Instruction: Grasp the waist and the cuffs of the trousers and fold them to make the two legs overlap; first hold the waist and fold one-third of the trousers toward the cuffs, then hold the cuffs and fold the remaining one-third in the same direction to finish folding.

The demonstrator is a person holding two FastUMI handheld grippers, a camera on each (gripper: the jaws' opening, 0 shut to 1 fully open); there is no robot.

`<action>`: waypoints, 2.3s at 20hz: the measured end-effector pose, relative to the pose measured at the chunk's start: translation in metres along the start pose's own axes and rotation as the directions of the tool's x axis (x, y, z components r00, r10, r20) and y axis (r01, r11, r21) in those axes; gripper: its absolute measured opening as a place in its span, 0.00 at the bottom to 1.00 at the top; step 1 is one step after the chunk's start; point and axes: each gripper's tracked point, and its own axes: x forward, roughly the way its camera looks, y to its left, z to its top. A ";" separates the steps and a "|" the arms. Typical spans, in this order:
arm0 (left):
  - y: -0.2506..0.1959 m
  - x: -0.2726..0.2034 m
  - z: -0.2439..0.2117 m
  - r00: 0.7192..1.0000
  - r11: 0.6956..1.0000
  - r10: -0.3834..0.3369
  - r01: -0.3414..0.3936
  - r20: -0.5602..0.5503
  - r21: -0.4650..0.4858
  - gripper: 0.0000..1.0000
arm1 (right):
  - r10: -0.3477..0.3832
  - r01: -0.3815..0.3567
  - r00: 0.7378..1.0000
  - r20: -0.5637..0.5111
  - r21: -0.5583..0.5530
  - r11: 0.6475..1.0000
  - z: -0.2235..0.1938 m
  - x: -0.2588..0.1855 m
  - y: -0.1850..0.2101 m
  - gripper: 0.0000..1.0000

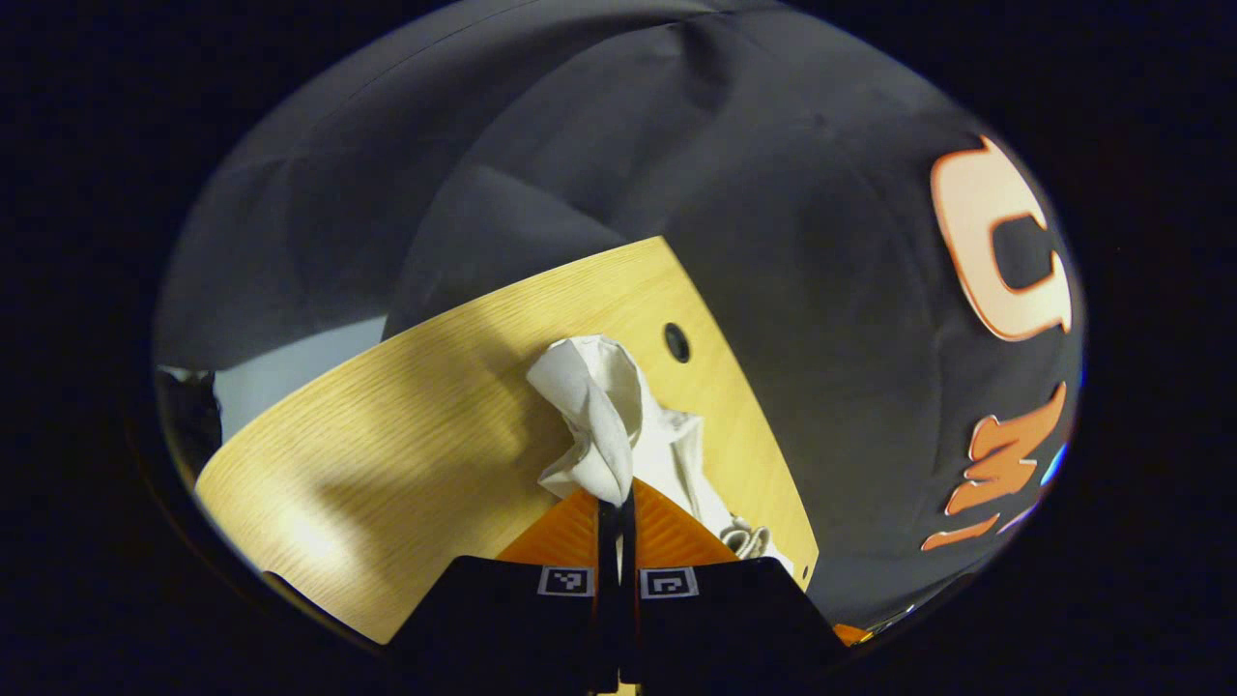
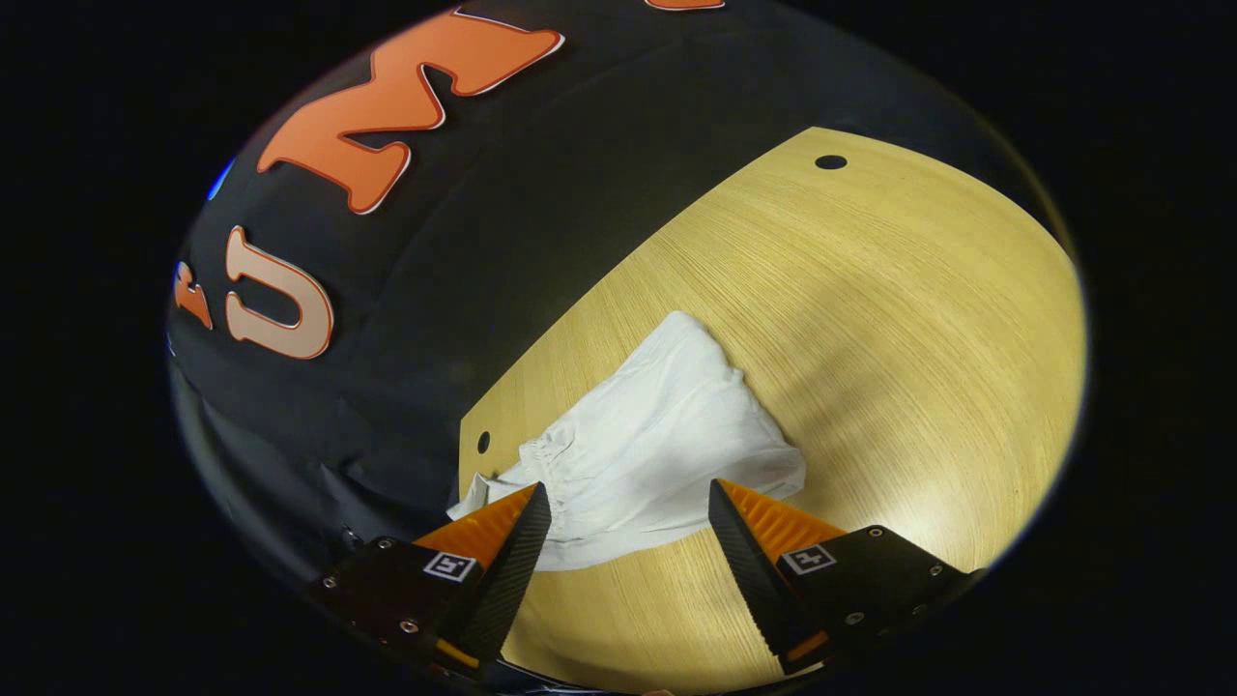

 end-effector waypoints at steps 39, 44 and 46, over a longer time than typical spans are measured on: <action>-0.315 0.071 -0.403 0.959 0.807 0.049 0.126 -0.279 0.577 0.04 | 0.064 -0.062 0.995 -0.074 0.028 0.998 0.093 -0.072 -0.171 0.99; -0.317 0.060 -0.428 0.944 0.807 0.033 0.168 -0.327 0.566 0.64 | 0.056 -0.055 0.996 -0.070 0.019 0.998 0.093 -0.078 -0.175 0.99; -0.309 0.044 -0.424 0.941 0.808 0.028 0.177 -0.338 0.561 1.00 | 0.060 -0.060 0.996 -0.071 0.008 0.998 0.093 -0.075 -0.166 0.99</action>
